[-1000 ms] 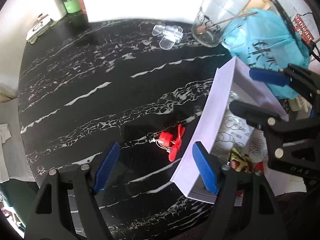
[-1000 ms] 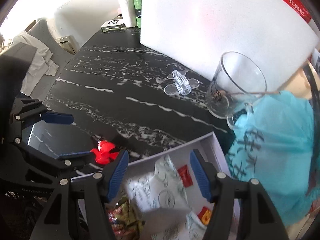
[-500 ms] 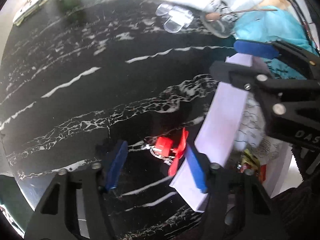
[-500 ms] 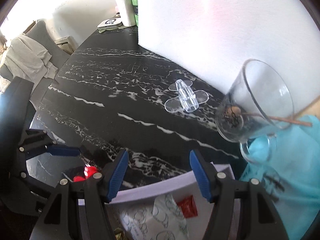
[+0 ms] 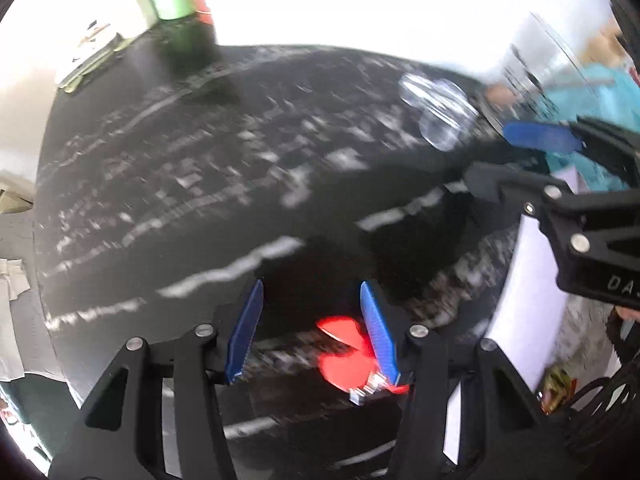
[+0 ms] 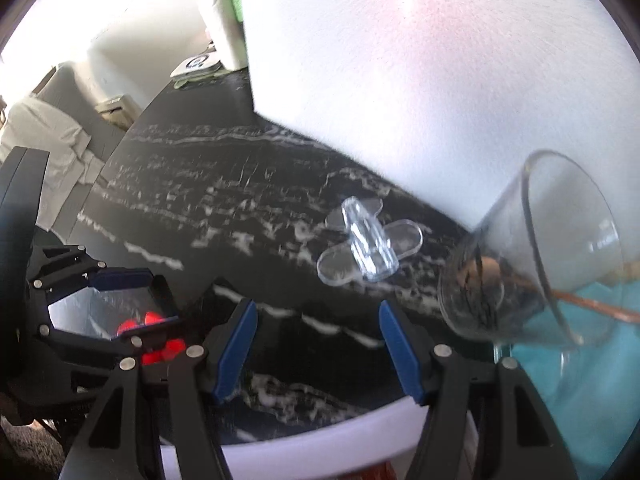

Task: Organize objects
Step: 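Grasp the red propeller with the left gripper while the right grasps the clear plastic airplane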

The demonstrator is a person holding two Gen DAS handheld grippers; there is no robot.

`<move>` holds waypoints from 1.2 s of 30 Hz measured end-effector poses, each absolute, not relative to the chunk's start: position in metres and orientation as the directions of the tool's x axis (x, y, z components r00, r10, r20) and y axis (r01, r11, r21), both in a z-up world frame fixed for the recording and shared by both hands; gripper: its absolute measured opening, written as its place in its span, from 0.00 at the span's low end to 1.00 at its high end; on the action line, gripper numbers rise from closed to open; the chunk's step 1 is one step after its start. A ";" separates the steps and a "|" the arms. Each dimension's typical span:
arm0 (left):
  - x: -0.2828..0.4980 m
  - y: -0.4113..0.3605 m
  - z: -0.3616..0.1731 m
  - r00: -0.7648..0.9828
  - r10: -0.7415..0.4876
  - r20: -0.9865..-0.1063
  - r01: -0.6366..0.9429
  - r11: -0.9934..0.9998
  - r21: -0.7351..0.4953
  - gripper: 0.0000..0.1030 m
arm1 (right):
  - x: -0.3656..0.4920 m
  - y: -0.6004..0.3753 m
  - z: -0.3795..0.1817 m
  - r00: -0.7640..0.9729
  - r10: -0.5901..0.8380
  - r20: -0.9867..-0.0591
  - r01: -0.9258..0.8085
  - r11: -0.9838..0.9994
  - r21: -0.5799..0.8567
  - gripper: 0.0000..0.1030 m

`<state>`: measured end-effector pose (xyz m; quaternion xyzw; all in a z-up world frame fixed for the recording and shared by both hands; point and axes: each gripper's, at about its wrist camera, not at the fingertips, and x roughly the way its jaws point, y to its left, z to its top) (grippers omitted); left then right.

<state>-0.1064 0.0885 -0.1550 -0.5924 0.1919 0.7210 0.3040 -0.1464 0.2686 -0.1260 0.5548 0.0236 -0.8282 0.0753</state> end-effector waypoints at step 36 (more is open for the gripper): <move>-0.105 0.064 -0.134 0.049 0.317 -0.947 -0.567 -0.772 -0.288 0.49 | -0.171 0.246 -0.117 -0.450 -0.114 -0.886 0.162 -0.986 0.044 0.63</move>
